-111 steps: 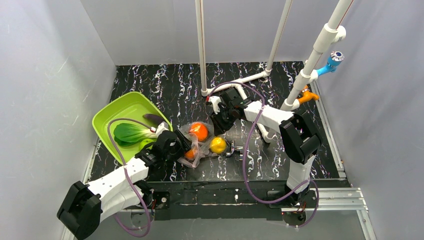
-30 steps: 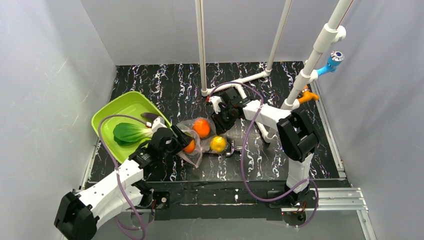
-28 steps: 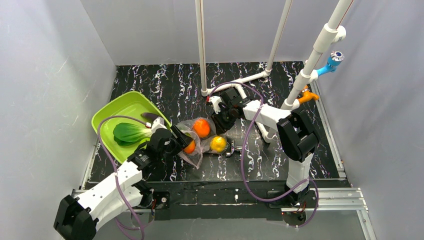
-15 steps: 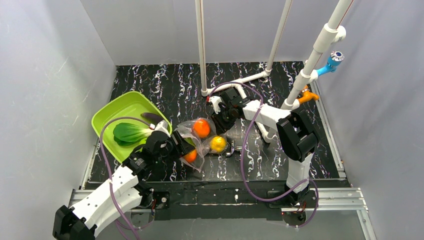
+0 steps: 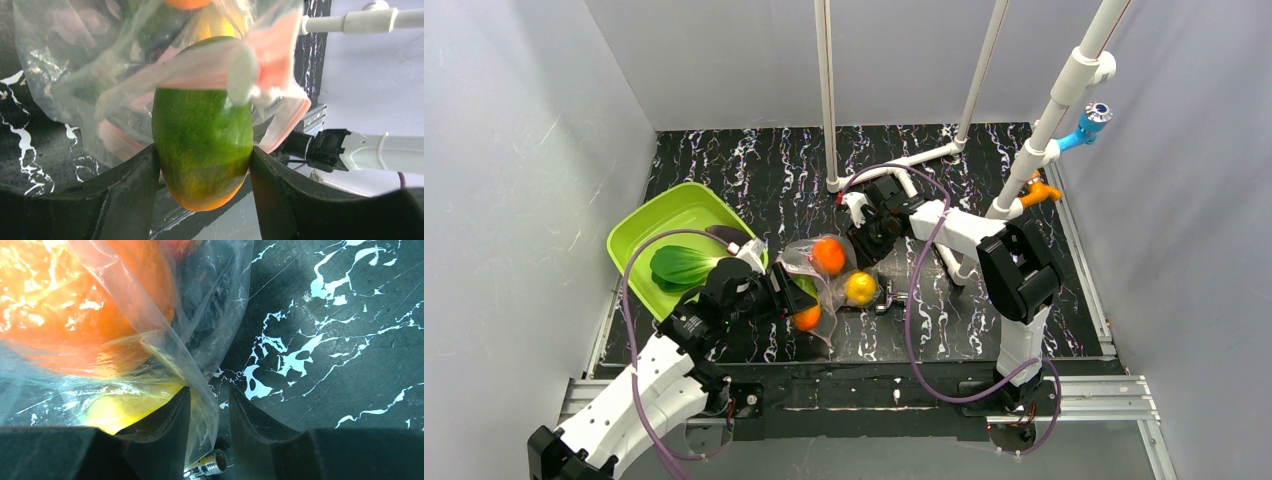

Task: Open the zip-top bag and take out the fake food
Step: Pick up the fake fruit from the zipper food storage bag, then place the fake fruit in the bin.

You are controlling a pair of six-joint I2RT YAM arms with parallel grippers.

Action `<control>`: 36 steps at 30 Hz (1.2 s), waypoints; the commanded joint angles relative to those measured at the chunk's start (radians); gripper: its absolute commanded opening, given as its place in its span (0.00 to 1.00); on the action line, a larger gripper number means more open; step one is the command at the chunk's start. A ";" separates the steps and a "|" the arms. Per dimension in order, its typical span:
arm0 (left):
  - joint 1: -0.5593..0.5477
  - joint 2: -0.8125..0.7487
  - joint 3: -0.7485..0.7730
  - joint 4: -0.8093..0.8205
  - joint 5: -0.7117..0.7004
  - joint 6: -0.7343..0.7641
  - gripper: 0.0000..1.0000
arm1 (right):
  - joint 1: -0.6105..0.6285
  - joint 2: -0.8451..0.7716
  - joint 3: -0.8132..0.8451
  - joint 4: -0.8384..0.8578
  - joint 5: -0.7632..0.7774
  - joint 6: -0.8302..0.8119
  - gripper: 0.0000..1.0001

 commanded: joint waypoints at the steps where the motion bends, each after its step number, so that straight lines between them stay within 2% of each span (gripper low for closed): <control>1: 0.007 -0.045 0.042 -0.113 0.070 0.051 0.00 | -0.002 0.020 0.014 -0.032 0.039 -0.028 0.41; 11: 0.007 -0.123 0.130 -0.353 0.135 0.141 0.00 | -0.002 0.027 0.014 -0.032 0.042 -0.030 0.41; 17: 0.009 -0.171 0.191 -0.528 0.120 0.192 0.00 | -0.002 0.025 0.014 -0.034 0.051 -0.033 0.41; 27: 0.008 -0.248 0.372 -0.810 -0.101 0.238 0.00 | -0.002 0.031 0.015 -0.034 0.052 -0.036 0.41; 36: 0.007 -0.195 0.489 -0.849 -0.390 0.301 0.00 | -0.002 0.035 0.018 -0.038 0.051 -0.037 0.41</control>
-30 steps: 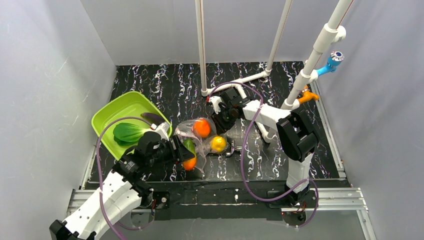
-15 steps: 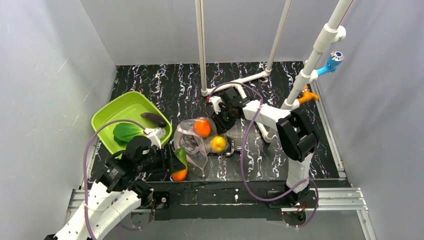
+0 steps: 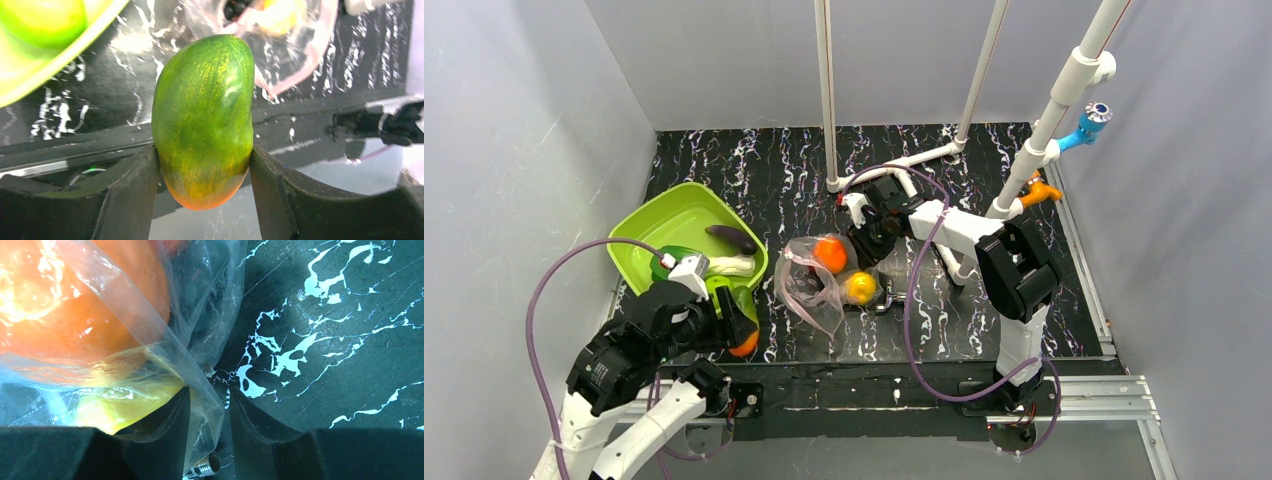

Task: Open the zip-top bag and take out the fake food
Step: Place the fake fruit in the bin.

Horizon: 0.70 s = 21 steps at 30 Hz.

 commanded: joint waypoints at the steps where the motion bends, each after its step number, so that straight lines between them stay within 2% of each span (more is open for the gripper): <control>1: 0.006 0.037 0.027 -0.029 -0.223 0.045 0.00 | -0.002 0.022 0.015 -0.035 0.034 -0.022 0.41; 15: 0.006 0.065 -0.029 0.142 -0.422 0.013 0.00 | -0.002 0.016 0.018 -0.040 0.022 -0.022 0.41; 21: 0.006 0.104 -0.006 0.185 -0.503 0.055 0.00 | -0.002 0.014 0.017 -0.040 0.020 -0.022 0.41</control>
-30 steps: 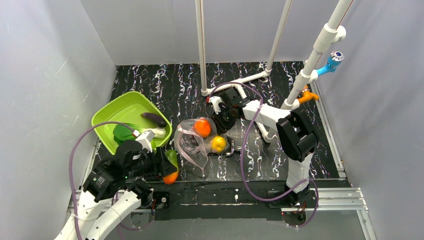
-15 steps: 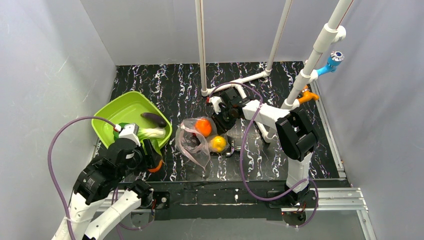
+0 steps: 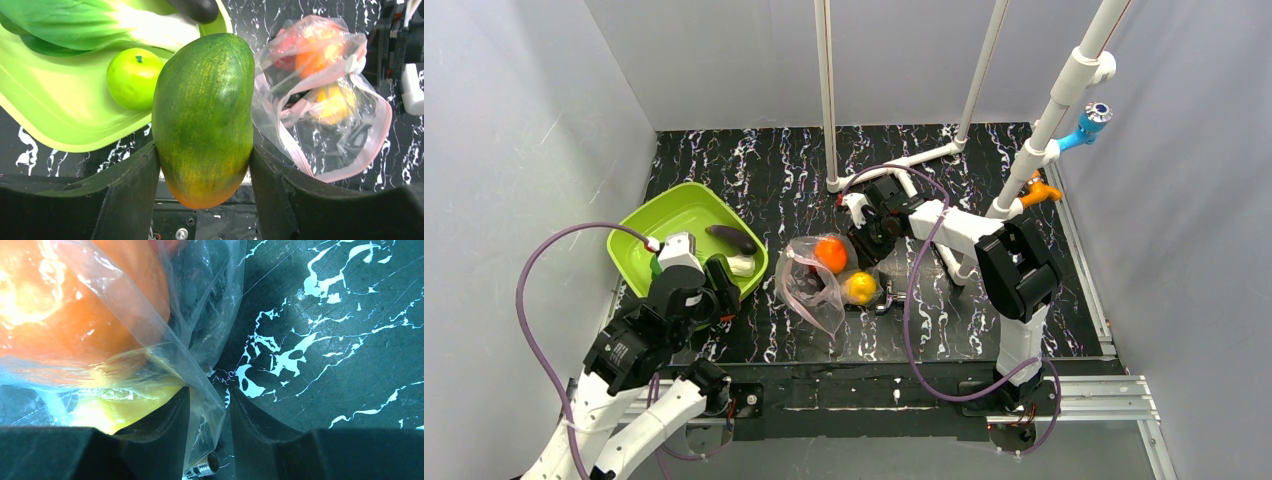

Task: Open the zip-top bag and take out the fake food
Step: Place the fake fruit in the bin.

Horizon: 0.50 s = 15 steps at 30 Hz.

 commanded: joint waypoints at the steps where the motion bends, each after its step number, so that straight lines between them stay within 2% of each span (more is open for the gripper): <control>1: 0.006 0.042 0.021 0.058 -0.116 0.041 0.00 | -0.002 0.012 0.017 -0.039 0.021 -0.019 0.41; 5: 0.024 0.082 0.017 0.107 -0.134 0.074 0.00 | -0.002 0.010 0.017 -0.039 0.022 -0.020 0.41; 8: 0.081 0.112 0.006 0.153 -0.111 0.105 0.00 | -0.002 0.009 0.018 -0.039 0.022 -0.021 0.41; 15: 0.368 0.174 -0.030 0.284 0.118 0.172 0.00 | -0.002 0.008 0.018 -0.041 0.022 -0.021 0.42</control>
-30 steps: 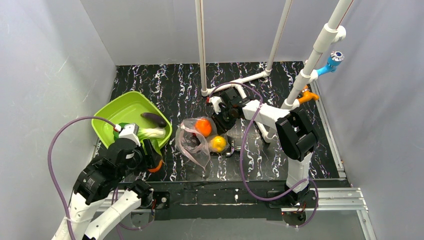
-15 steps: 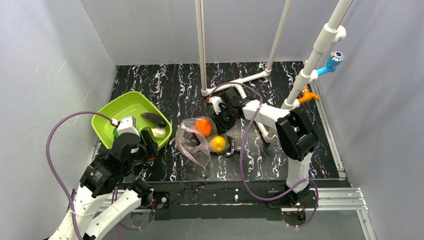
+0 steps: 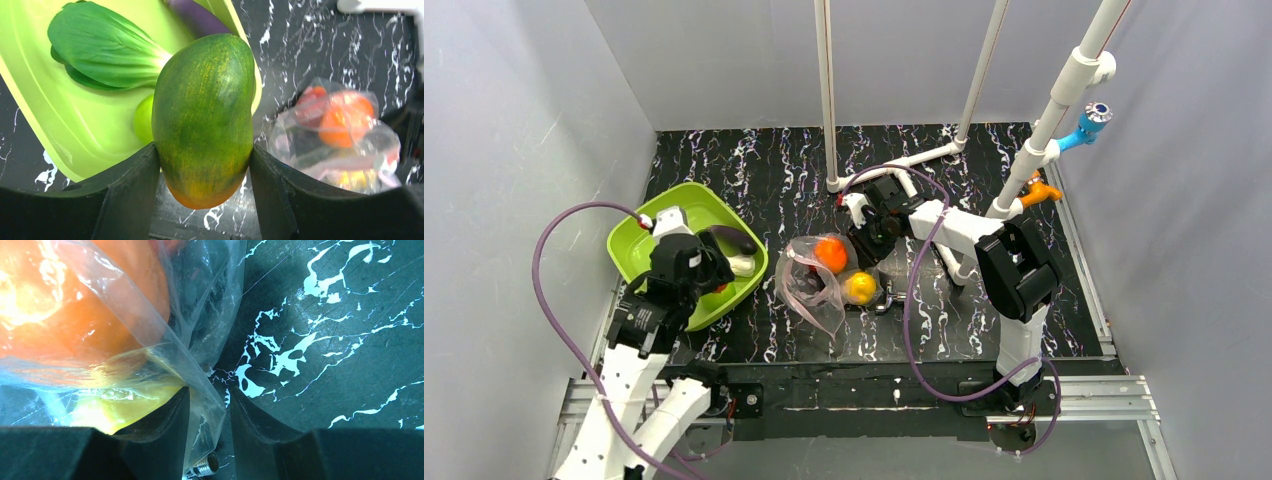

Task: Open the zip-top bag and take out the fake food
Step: Place the fake fruit in the bin.

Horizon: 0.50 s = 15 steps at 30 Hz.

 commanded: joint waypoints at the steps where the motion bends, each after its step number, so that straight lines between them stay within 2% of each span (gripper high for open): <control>1: 0.186 0.042 -0.024 0.111 0.156 0.057 0.00 | -0.002 0.007 0.018 -0.040 0.022 -0.021 0.42; 5: 0.340 0.079 -0.053 0.174 0.280 0.053 0.00 | -0.002 0.006 0.017 -0.040 0.020 -0.021 0.42; 9: 0.444 0.124 -0.087 0.226 0.295 0.051 0.00 | -0.002 0.006 0.017 -0.041 0.019 -0.021 0.42; 15: 0.529 0.206 -0.098 0.293 0.293 0.046 0.00 | -0.002 0.009 0.018 -0.042 0.015 -0.022 0.42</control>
